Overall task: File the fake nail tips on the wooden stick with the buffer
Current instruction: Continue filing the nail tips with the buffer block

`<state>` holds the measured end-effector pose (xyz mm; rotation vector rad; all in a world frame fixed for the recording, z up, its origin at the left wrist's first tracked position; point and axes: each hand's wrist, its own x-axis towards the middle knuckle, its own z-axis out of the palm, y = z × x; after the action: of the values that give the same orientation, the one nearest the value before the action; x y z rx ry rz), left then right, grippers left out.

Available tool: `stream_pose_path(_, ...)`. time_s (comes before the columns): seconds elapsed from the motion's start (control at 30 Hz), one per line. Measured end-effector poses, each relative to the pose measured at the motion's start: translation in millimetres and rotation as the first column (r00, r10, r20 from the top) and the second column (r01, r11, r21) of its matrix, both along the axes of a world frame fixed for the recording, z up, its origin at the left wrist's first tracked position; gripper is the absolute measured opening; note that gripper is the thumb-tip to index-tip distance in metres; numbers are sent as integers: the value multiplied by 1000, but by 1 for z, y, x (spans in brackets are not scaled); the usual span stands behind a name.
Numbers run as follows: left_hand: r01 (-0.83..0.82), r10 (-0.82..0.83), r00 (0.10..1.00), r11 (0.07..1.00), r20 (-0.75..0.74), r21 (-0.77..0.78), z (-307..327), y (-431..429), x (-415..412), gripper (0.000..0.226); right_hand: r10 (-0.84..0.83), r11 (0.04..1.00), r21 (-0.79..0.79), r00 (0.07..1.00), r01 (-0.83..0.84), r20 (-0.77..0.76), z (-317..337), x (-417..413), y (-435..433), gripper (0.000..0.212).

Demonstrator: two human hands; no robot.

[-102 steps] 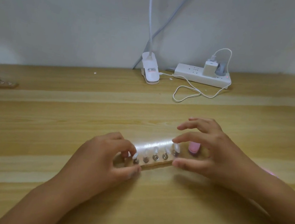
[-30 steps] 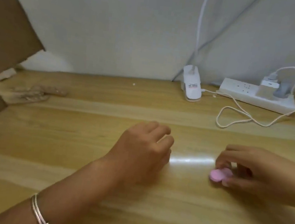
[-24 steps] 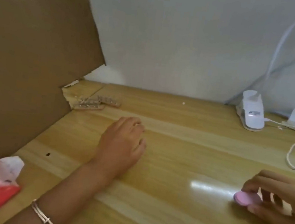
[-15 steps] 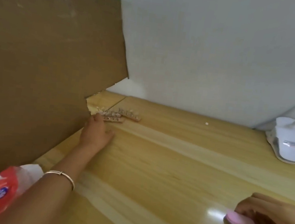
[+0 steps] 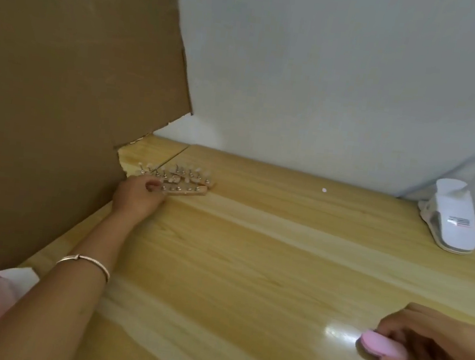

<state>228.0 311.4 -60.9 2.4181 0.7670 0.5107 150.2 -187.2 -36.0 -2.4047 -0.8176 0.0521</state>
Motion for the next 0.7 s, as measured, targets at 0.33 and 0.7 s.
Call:
stream_pose_path(0.33, 599, -612, 778, 791, -145, -121, 39, -107, -58, 29, -75, 993, 94, 997, 73, 12, 20, -23, -18, 36)
stream_pose_path(0.7, 897, -903, 427, 418, 38, -145, 16, -337, -136, 17, -416, 897, 189, 908, 400, 51, 27, -72, -93, 5)
